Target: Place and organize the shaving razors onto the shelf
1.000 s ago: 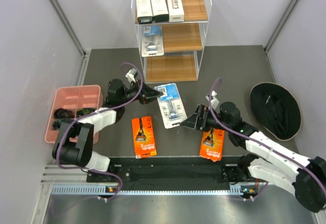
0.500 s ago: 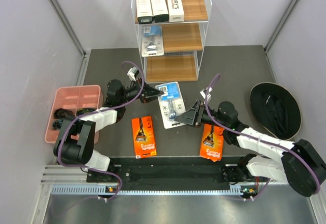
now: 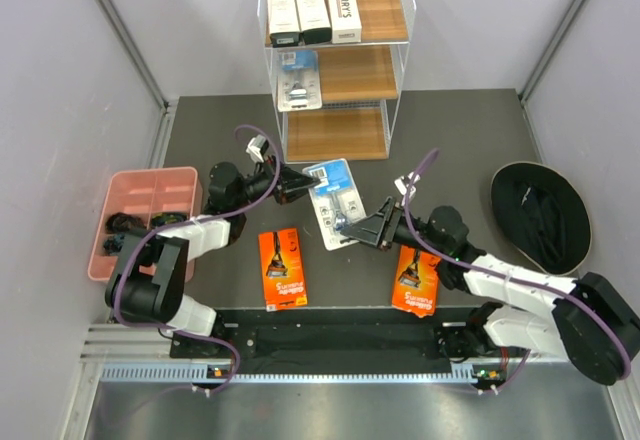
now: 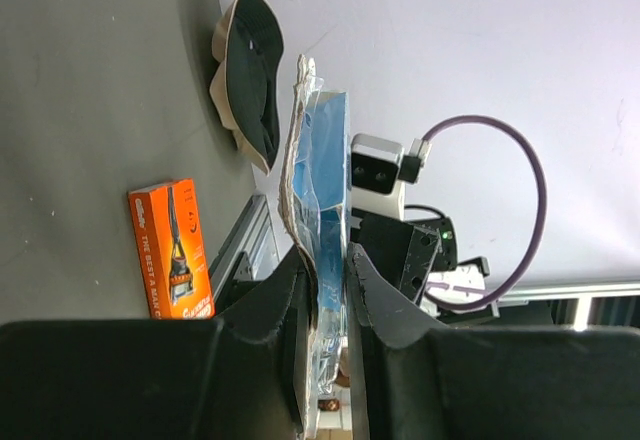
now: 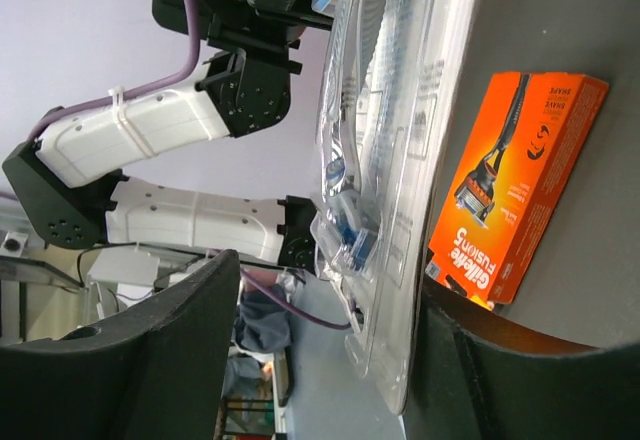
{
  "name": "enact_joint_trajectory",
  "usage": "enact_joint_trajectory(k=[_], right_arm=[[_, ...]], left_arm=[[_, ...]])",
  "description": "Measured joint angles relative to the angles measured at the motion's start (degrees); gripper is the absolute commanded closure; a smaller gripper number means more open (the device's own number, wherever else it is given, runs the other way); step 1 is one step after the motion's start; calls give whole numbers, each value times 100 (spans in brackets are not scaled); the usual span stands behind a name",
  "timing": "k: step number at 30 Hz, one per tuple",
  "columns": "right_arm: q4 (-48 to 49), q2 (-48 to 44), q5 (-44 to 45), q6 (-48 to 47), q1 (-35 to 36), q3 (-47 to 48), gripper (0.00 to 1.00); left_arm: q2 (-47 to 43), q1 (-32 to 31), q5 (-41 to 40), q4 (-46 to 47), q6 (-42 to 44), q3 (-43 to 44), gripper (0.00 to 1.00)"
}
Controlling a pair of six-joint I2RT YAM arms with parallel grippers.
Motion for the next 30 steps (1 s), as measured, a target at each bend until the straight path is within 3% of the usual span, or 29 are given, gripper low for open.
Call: enact_joint_trajectory(k=[9, 20, 30], right_arm=[[31, -275, 380, 111, 20, -273, 44], [107, -295, 793, 260, 20, -350, 54], [426, 85, 846, 437, 20, -350, 80]], left_arm=[[-44, 4, -474, 256, -203, -348, 100], [-546, 4, -994, 264, -201, -695, 100], [-791, 4, -1239, 179, -153, -826, 100]])
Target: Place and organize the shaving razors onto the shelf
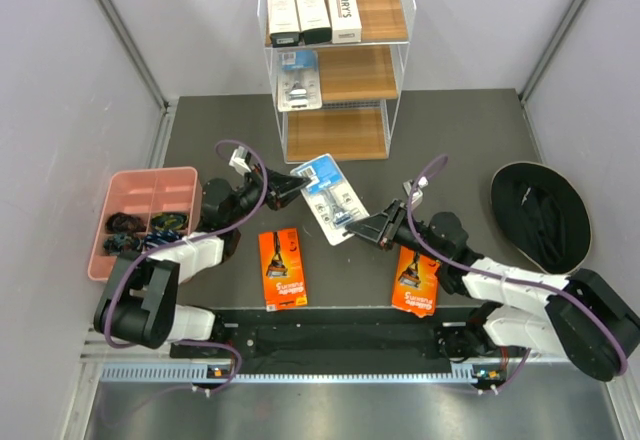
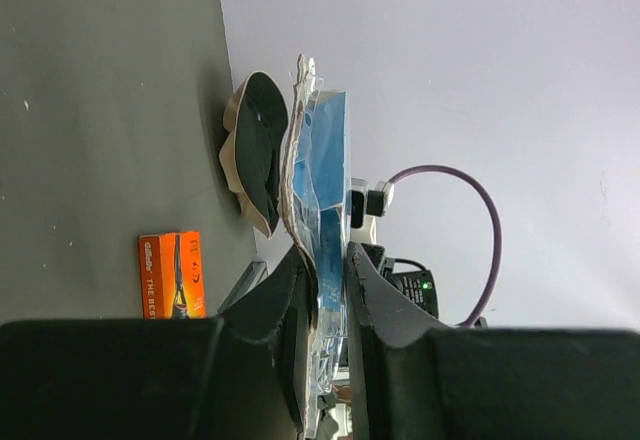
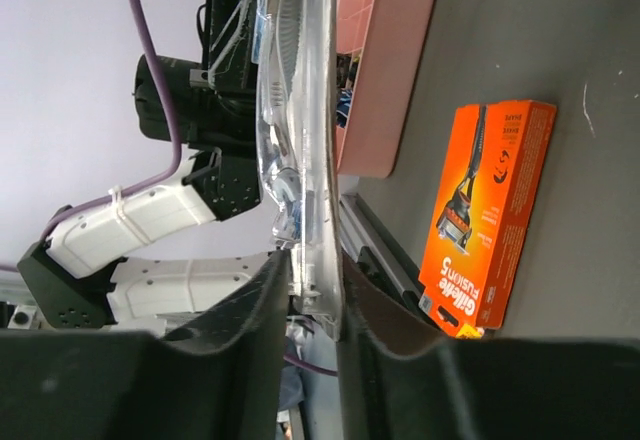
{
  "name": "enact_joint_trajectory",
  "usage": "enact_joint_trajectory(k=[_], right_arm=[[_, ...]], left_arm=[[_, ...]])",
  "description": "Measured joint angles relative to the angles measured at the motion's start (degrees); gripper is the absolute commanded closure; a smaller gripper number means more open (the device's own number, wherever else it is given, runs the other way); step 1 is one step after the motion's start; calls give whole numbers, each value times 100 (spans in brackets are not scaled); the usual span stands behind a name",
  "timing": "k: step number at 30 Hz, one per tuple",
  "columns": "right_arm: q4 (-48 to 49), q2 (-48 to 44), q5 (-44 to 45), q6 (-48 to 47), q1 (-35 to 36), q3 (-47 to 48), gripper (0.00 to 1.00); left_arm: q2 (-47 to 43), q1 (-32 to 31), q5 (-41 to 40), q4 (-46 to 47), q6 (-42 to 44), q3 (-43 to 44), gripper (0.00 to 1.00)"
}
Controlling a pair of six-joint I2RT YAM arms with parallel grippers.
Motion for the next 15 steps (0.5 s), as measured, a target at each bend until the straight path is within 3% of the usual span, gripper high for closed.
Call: enact_joint_trajectory(k=[3, 7, 8, 15], right_arm=[[-2, 44, 2, 20, 0, 0, 88], [-28, 42, 4, 59, 0, 0, 96], [-50, 39, 9, 63, 0, 0, 98], [-245, -116, 79, 48, 0, 0, 100]], left_arm=[[-13, 0, -26, -20, 9, 0, 94], [-15, 0, -31, -103, 28, 0, 74], [-15, 0, -31, -122, 44, 0, 64], [-17, 0, -46, -334, 247, 2, 26]])
